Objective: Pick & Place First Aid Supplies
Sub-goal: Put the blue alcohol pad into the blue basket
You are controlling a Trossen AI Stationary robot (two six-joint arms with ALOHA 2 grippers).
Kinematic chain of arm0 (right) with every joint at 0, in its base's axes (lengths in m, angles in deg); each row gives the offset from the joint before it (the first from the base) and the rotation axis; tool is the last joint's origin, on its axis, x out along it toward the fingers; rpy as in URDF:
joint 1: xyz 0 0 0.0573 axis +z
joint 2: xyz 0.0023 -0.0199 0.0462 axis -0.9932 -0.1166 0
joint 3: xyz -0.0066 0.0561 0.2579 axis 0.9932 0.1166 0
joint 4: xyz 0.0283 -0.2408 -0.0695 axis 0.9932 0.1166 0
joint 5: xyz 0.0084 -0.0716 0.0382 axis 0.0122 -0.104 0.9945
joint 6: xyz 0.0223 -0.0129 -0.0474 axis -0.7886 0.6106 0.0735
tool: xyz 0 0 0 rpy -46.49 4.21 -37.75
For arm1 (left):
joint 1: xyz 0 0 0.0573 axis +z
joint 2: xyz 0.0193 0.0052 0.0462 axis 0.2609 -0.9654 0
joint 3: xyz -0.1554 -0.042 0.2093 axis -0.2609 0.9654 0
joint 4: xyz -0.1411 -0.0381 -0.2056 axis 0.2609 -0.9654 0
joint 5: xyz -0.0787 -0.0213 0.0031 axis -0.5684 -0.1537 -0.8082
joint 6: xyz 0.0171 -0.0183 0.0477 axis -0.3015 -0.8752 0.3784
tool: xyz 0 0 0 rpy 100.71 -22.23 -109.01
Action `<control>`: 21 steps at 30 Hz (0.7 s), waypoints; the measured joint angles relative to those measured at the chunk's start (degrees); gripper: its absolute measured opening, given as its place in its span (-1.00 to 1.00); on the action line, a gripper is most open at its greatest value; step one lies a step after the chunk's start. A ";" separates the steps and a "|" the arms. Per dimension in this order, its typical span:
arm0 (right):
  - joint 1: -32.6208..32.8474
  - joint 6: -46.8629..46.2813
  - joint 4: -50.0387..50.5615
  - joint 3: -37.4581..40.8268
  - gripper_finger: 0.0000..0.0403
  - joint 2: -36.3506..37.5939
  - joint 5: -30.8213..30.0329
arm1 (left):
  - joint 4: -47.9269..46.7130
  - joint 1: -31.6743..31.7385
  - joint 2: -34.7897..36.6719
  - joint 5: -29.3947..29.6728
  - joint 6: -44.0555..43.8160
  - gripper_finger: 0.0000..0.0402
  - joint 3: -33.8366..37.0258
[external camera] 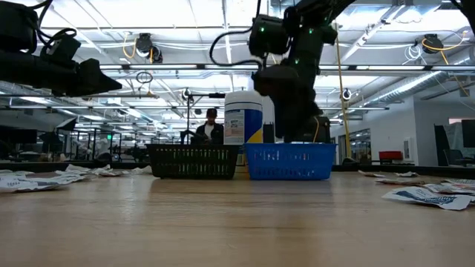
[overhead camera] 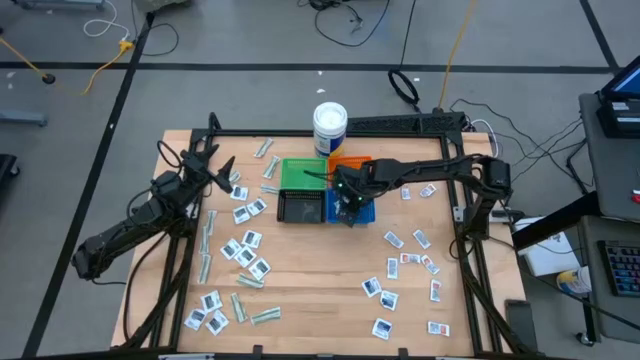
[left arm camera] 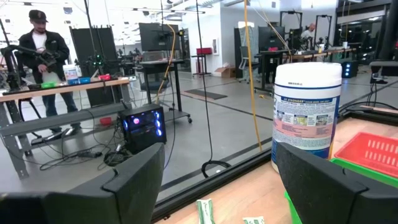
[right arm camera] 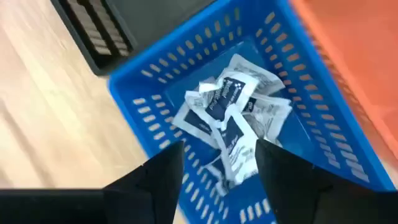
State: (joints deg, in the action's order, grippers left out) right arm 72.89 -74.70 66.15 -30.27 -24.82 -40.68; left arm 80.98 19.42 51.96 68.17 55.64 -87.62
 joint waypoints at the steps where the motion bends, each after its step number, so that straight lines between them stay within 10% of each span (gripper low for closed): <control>1: 0.00 -2.34 0.30 -0.38 -0.02 0.29 -0.12 | 0.00 -0.02 -0.02 0.00 -0.02 0.53 0.00; 21: 8.34 -50.51 10.78 1.02 -0.17 4.91 -4.35 | 0.00 -0.01 -0.01 -0.01 -0.01 0.53 0.00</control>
State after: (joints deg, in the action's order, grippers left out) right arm 81.23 -125.21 76.93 -29.24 -19.90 -45.03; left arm 80.98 19.40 51.95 68.16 55.63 -87.62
